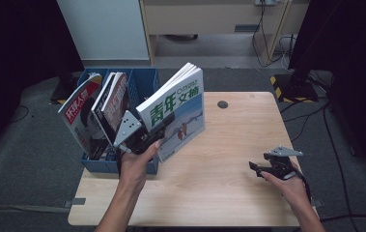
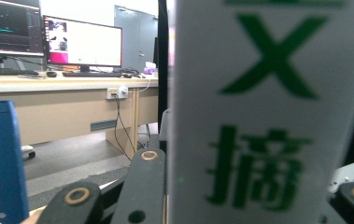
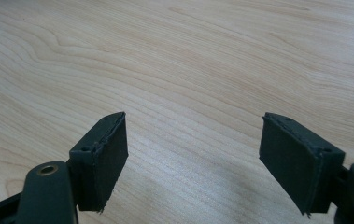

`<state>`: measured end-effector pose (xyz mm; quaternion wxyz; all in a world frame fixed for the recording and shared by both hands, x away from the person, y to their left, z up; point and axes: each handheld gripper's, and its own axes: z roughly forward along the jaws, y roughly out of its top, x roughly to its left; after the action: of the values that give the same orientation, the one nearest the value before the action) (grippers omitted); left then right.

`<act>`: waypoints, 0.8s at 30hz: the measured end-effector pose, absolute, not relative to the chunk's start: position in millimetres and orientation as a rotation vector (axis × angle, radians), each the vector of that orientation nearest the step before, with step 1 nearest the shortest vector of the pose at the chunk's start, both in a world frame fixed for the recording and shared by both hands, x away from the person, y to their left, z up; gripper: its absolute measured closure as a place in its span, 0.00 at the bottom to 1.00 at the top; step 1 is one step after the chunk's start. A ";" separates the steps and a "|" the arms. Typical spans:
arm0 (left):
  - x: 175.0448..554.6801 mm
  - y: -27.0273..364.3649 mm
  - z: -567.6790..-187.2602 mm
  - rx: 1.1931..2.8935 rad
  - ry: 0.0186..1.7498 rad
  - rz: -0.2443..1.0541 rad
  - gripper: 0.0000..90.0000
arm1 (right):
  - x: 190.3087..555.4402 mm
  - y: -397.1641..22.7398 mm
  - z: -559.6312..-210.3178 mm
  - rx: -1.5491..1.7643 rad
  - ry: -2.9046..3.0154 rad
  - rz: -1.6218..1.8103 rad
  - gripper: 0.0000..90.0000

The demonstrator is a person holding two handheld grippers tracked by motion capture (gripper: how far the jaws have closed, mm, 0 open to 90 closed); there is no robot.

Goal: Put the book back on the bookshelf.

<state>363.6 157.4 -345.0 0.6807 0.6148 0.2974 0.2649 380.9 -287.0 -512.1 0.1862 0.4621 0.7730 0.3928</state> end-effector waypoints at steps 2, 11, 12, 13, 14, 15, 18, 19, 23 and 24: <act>363.5 159.8 -345.1 1.375 0.673 0.596 0.82 | 381.2 -287.6 -512.1 1.305 2.173 1.107 0.27; 361.4 172.6 -343.5 1.364 0.694 0.617 0.82 | 380.1 -290.6 -510.7 1.310 2.158 1.105 0.27; 361.0 174.6 -343.1 1.361 0.695 0.621 0.82 | 379.9 -290.7 -510.6 1.310 2.159 1.103 0.27; 360.5 177.5 -342.0 1.362 0.698 0.626 0.82 | 379.9 -290.9 -510.7 1.310 2.160 1.102 0.27; 360.2 179.1 -341.1 1.360 0.701 0.628 0.82 | 379.8 -291.0 -510.5 1.323 2.153 1.107 0.27; 359.7 181.8 -339.6 1.361 0.702 0.633 0.82 | 379.9 -291.4 -510.5 1.322 2.152 1.107 0.27; 358.1 187.6 -335.9 1.356 0.710 0.646 0.82 | 379.8 -292.0 -510.5 1.334 2.146 1.112 0.27; 356.1 194.4 -331.7 1.347 0.713 0.658 0.82 | 380.2 -292.4 -511.0 1.335 2.145 1.112 0.27; 351.7 207.6 -322.9 1.336 0.725 0.681 0.82 | 381.0 -293.1 -512.0 1.340 2.142 1.111 0.27; 350.7 210.2 -320.8 1.334 0.726 0.688 0.82 | 381.0 -293.1 -511.9 1.339 2.140 1.112 0.27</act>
<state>350.7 210.2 -320.8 0.6723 0.5922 0.3226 0.3053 381.0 -293.1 -511.9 0.1903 0.4766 0.7617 0.3956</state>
